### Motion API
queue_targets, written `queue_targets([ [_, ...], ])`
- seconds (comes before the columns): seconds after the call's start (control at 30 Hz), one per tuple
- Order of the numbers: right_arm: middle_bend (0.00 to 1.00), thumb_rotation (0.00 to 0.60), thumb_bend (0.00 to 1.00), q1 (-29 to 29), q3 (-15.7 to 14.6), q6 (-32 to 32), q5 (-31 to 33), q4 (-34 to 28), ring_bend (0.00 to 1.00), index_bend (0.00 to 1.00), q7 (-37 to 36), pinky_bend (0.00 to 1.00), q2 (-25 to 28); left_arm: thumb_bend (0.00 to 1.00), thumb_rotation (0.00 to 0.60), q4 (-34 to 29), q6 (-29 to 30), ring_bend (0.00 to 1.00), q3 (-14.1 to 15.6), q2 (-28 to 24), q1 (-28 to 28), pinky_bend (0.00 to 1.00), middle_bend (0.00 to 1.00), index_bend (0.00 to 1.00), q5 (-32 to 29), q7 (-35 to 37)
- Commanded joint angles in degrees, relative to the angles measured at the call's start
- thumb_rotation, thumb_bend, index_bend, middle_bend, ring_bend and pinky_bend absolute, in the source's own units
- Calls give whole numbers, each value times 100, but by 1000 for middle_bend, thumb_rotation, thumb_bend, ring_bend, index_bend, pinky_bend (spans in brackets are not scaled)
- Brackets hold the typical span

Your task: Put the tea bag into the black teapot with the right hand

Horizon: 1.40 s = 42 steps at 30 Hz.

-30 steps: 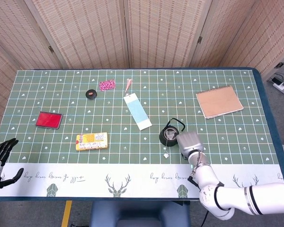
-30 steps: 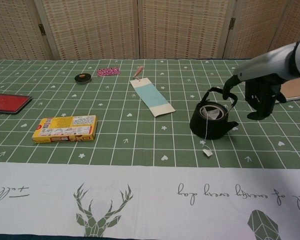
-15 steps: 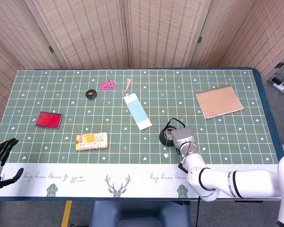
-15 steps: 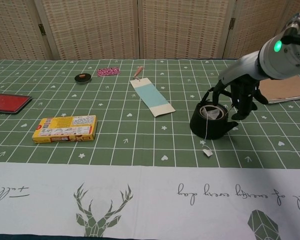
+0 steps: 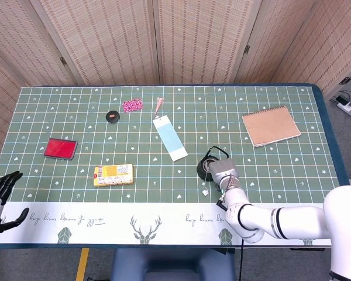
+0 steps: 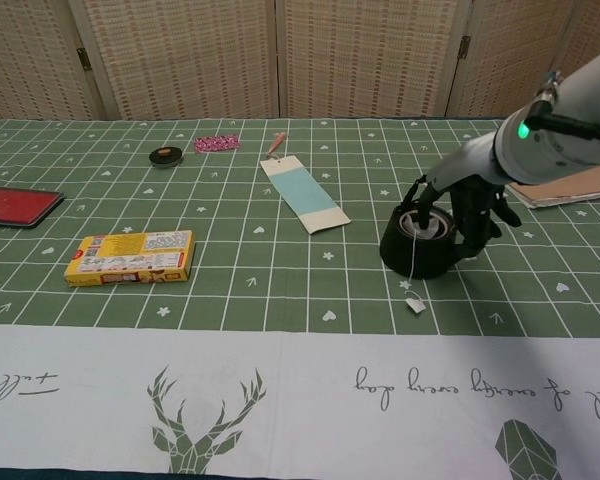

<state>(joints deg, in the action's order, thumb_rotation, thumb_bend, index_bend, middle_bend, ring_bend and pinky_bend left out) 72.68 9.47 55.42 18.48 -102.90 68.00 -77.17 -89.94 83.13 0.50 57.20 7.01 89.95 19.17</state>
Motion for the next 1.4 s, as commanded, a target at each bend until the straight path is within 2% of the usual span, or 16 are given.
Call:
queue_targets([
  [0.03, 771, 600, 445, 8, -54, -115, -25, 105, 612, 171, -65, 630, -58, 357, 600, -4, -20, 0, -4, 13, 4, 70, 0, 0, -18, -49],
  [0.27, 771, 600, 445, 85, -207, -278, 21, 307, 615, 171, -116, 630, -169, 358, 600, -21, -5, 0, -15, 1, -1, 70, 0, 0, -23, -12],
  [0.47, 771, 600, 444, 104, -205, -99, -131, -111, 616, 170, -314, 632, 94, 358, 600, -25, -15, 0, -15, 2, 3, 70, 0, 0, -20, -32],
  [0.6, 771, 600, 445, 3, -120, 181, -511, -828, 617, 171, -632, 632, 570, 357, 600, -40, -2, 0, -12, 8, -4, 70, 0, 0, -9, -71],
  [0.73, 764, 600, 444, -223, -39, 804, -1208, -2062, 615, 171, -1041, 632, 1360, 357, 600, -66, -5, 0, -8, 23, 0, 70, 0, 0, 8, -163],
  [0.83, 711, 600, 445, -537, -123, 1650, -2075, -3206, 576, 171, -1320, 631, 1985, 358, 600, -87, -14, 0, -1, 51, 8, 69, 0, 0, 28, -275],
  [0.9, 632, 600, 445, -812, -294, 1796, -2816, -3209, 518, 157, -1483, 603, 2091, 358, 600, -107, -23, 0, 8, 68, 11, 66, 0, 0, 39, -344],
  [1.0, 406, 600, 444, -1611, -1000, 2499, -4756, -3209, 362, 72, -1631, 489, 2132, 358, 600, -146, -25, 0, 17, 99, 10, 65, 0, 0, 53, -486],
  [1.03, 303, 600, 444, -2031, -1385, 2963, -5666, -3209, 287, 32, -1638, 423, 2067, 358, 600, -166, -25, 0, 22, 109, 8, 64, 0, 0, 57, -544],
  [1.07, 221, 600, 445, -2362, -1681, 3339, -6319, -3209, 225, 9, -1618, 364, 2002, 357, 600, -181, -22, 0, 28, 115, 2, 64, 0, 0, 62, -588],
  [1.13, 115, 600, 444, -3094, -2272, 4126, -7567, -3209, 142, 0, -1546, 291, 1834, 357, 600, -222, 5, 0, 40, 127, -16, 64, 0, 0, 77, -674],
  [1.17, 74, 600, 445, -3371, -2465, 4387, -7984, -3209, 111, 0, -1538, 276, 1777, 357, 600, -236, 15, 0, 48, 133, -21, 64, 0, 0, 93, -703],
  [1.27, 20, 600, 445, -4150, -2897, 4950, -9026, -2790, 64, 0, -1654, 233, 1567, 357, 600, -304, -51, 0, 151, 109, -4, 64, 0, 0, 237, -646],
  [1.33, 4, 600, 445, -4603, -3025, 5165, -9468, -2205, 39, 0, -1908, 183, 1368, 357, 600, -328, -63, 0, 185, 112, 2, 64, 0, 0, 301, -717],
  [1.4, 0, 600, 445, -4933, -3028, 5282, -9665, -1698, 18, 0, -2235, 98, 1199, 357, 600, -344, -47, 0, 192, 148, -7, 64, 0, 0, 323, -892],
])
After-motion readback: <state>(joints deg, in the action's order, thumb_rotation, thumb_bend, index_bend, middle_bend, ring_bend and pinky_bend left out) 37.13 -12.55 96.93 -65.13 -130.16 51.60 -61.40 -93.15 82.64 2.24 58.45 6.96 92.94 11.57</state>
